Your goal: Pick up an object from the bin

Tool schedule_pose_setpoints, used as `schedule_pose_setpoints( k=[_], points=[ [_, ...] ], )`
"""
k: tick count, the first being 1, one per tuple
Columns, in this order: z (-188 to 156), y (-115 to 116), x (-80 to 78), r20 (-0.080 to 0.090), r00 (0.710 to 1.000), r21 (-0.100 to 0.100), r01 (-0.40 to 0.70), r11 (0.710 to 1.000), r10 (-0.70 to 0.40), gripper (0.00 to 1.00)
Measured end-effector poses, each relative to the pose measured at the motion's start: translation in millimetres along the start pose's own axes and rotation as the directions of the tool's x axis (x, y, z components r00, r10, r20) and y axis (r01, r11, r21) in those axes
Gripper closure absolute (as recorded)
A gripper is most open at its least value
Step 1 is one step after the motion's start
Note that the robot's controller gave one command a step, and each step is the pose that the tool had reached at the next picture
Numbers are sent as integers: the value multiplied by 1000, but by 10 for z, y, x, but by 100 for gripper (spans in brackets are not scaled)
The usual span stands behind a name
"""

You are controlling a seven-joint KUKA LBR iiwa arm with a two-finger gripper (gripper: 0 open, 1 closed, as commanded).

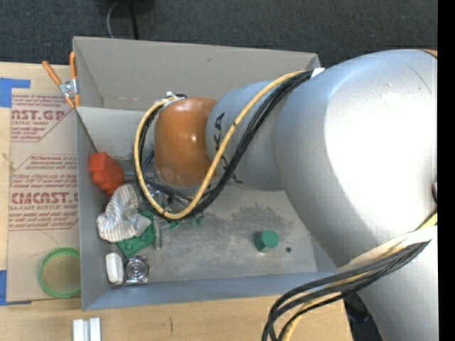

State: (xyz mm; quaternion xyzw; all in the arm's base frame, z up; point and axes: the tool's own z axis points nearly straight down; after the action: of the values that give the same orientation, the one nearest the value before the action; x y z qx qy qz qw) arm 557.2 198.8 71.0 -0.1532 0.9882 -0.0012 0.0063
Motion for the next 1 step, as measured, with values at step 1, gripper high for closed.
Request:
schedule_pose_setpoints(
  k=[1],
  points=[
    [4,19,-32,-5,999,3,32,999,-32,100]
  ],
)
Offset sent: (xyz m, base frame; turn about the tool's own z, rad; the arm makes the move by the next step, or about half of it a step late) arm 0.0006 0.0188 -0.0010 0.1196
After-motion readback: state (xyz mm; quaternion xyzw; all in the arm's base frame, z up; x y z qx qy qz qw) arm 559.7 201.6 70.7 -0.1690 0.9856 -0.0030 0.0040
